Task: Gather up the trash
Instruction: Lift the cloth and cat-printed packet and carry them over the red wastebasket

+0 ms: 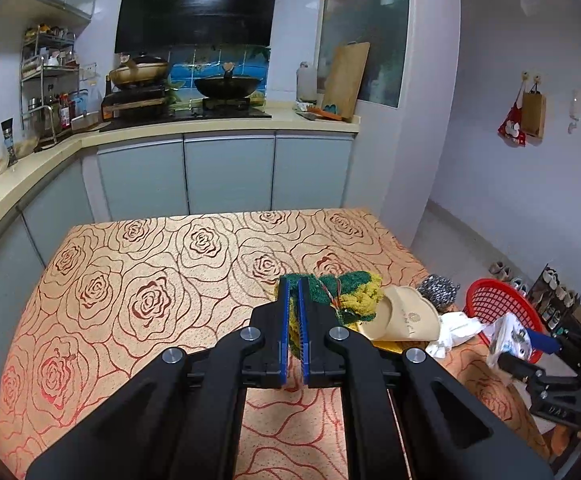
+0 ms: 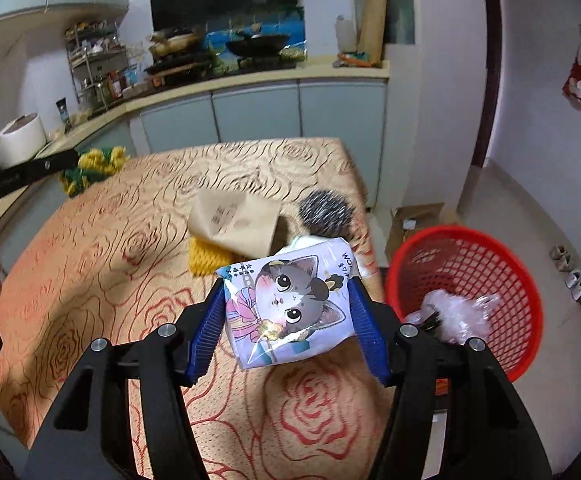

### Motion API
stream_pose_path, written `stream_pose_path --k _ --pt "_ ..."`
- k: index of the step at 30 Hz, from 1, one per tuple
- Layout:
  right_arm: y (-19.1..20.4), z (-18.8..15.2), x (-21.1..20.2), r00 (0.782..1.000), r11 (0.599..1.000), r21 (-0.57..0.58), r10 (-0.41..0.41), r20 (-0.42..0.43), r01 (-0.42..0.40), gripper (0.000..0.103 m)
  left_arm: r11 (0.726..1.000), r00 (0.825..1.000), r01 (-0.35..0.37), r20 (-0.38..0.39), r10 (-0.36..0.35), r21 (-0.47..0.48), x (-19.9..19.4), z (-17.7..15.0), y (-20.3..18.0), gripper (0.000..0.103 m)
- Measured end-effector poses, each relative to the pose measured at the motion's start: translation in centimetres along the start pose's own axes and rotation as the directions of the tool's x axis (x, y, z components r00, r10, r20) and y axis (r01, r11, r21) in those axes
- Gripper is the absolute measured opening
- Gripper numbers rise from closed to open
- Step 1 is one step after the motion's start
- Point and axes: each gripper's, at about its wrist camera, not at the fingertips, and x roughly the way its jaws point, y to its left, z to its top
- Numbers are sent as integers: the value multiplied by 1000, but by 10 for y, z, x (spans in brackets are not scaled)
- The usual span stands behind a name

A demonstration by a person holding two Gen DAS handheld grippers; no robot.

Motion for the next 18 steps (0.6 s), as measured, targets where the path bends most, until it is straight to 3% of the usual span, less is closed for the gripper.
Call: stream_pose_path --k 18 --pt "-66 22 -46 984 986 105 -142 110 131 58 989 992 119 34 -122 88 1 23 -73 4"
